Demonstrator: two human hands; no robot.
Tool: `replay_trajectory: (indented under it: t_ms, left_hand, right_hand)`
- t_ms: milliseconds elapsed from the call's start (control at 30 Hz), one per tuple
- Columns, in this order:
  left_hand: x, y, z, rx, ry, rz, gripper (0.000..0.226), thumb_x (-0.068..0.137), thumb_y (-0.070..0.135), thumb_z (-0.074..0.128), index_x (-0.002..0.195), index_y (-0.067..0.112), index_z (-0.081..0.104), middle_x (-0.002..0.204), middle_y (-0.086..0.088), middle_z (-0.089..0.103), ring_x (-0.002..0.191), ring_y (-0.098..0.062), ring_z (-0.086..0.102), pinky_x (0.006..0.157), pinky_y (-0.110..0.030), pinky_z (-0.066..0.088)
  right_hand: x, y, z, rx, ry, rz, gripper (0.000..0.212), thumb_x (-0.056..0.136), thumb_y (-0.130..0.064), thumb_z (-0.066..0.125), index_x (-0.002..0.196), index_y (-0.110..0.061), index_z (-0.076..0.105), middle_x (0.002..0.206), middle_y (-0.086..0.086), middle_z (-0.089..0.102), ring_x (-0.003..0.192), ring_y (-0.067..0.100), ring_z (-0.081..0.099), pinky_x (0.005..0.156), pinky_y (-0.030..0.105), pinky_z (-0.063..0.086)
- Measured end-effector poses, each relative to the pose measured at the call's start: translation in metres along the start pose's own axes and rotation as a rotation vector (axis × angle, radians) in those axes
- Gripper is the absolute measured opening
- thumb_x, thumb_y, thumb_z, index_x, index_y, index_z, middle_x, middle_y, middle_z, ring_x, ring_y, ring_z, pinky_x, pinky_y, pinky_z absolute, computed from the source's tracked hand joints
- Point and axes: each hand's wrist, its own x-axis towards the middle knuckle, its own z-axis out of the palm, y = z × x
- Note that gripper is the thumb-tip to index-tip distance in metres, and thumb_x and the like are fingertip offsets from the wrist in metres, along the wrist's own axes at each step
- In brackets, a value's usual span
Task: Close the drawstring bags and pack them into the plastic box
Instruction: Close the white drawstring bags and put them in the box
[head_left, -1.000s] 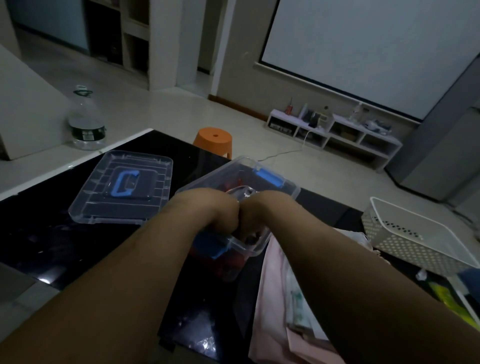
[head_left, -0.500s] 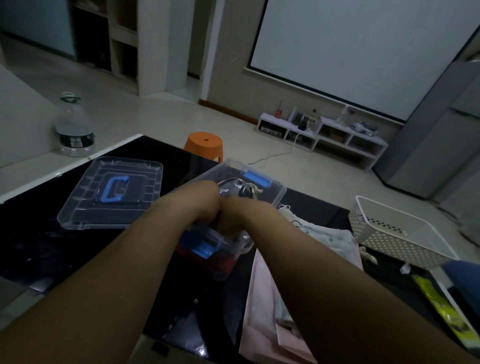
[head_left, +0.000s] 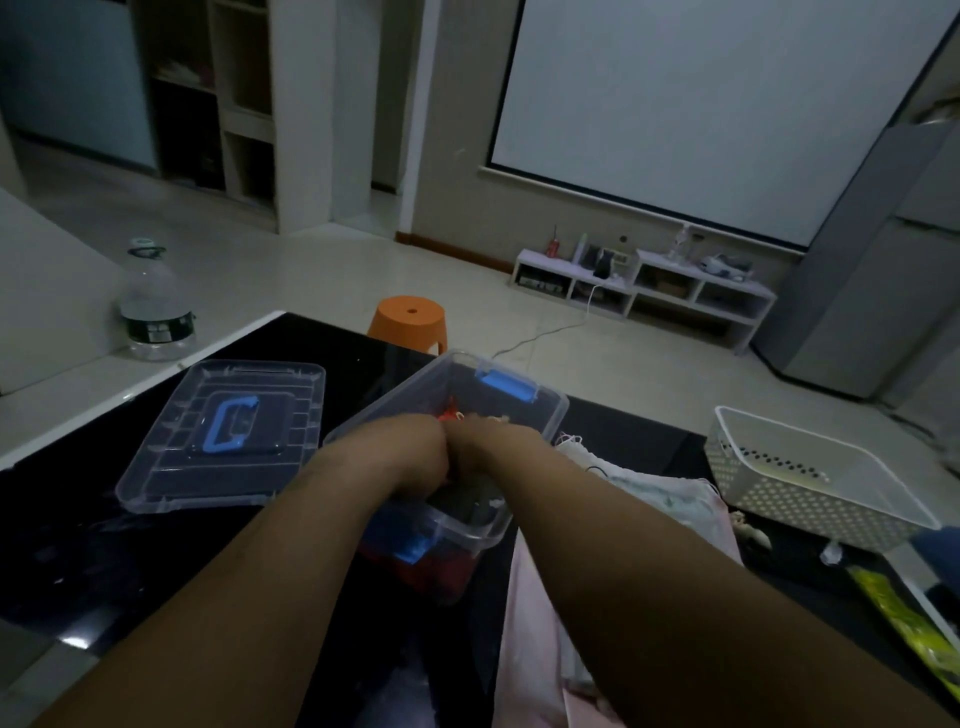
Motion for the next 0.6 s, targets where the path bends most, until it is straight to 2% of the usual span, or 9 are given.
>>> replay_trajectory:
  t_ms: [67,167,233,300,367,467,533,600]
  left_hand:
    - [-0.001,0.006,-0.005,0.024,0.078,0.030,0.011,0.100,0.018,0.062,0.109,0.018,0.067,0.104,-0.002,0.066,0.099,-0.020,0.063,0.092,-0.039,0.054]
    - [-0.006,0.011,-0.008,0.091,0.185,0.059,0.015,0.102,0.018,0.057,0.113,0.016,0.068,0.106,-0.002,0.067,0.096,-0.020,0.065,0.090,-0.041,0.057]
    - [-0.008,0.019,-0.006,0.055,0.258,0.103,0.015,0.102,0.021,0.053,0.108,0.019,0.066,0.106,-0.001,0.068,0.093,-0.018,0.064,0.086,-0.041,0.056]
    - [-0.012,0.034,-0.002,-0.068,0.374,0.183,0.012,0.100,0.026,0.052,0.101,0.023,0.064,0.108,-0.003,0.069,0.092,-0.019,0.063,0.083,-0.043,0.056]
    - [-0.014,0.056,0.002,-0.148,0.489,0.293,0.015,0.099,0.029,0.054,0.108,0.023,0.065,0.121,-0.005,0.067,0.104,-0.022,0.063,0.090,-0.044,0.055]
    - [-0.023,0.097,0.014,-0.229,0.455,0.421,0.036,0.102,0.032,0.054,0.136,0.021,0.059,0.143,-0.004,0.055,0.127,-0.025,0.054,0.105,-0.045,0.048]
    - [-0.026,0.120,0.027,-0.271,0.377,0.447,0.038,0.102,0.036,0.054,0.137,0.023,0.057,0.140,-0.003,0.056,0.124,-0.025,0.056,0.102,-0.042,0.048]
    - [-0.020,0.132,0.045,-0.267,0.265,0.415,0.033,0.102,0.037,0.053,0.130,0.021,0.060,0.130,-0.004,0.064,0.122,-0.026,0.058,0.096,-0.033,0.044]
  right_hand:
    - [-0.016,0.013,-0.018,-0.071,0.198,-0.079,0.047,0.094,-0.027,0.071,0.137,-0.019,0.055,0.131,0.009,0.061,0.121,0.028,0.059,0.107,0.048,0.048]
    - [-0.048,0.051,-0.046,0.108,0.409,-0.138,0.056,0.098,-0.031,0.066,0.151,-0.026,0.046,0.148,0.007,0.049,0.127,0.027,0.056,0.103,0.041,0.050]
    - [-0.074,0.089,-0.064,0.134,0.476,-0.087,0.058,0.100,-0.028,0.063,0.155,-0.026,0.043,0.155,0.007,0.043,0.133,0.028,0.053,0.099,0.033,0.051]
    - [-0.097,0.129,-0.071,0.097,0.502,-0.003,0.058,0.102,-0.030,0.062,0.156,-0.022,0.042,0.158,0.010,0.042,0.137,0.030,0.051,0.109,0.038,0.045]
    - [-0.117,0.163,-0.069,0.097,0.502,0.092,0.059,0.102,-0.031,0.061,0.156,-0.019,0.042,0.159,0.012,0.041,0.139,0.030,0.050,0.112,0.038,0.041]
    - [-0.147,0.205,-0.052,0.165,0.486,0.194,0.059,0.102,-0.033,0.061,0.155,-0.017,0.043,0.158,0.012,0.043,0.137,0.029,0.052,0.107,0.035,0.042]
    - [-0.163,0.225,-0.032,0.210,0.498,0.229,0.058,0.100,-0.034,0.063,0.153,-0.015,0.047,0.156,0.010,0.049,0.135,0.028,0.054,0.104,0.033,0.042]
    - [-0.171,0.241,-0.007,0.265,0.508,0.260,0.047,0.099,-0.034,0.063,0.141,-0.015,0.058,0.142,0.008,0.060,0.125,0.026,0.059,0.092,0.027,0.042]
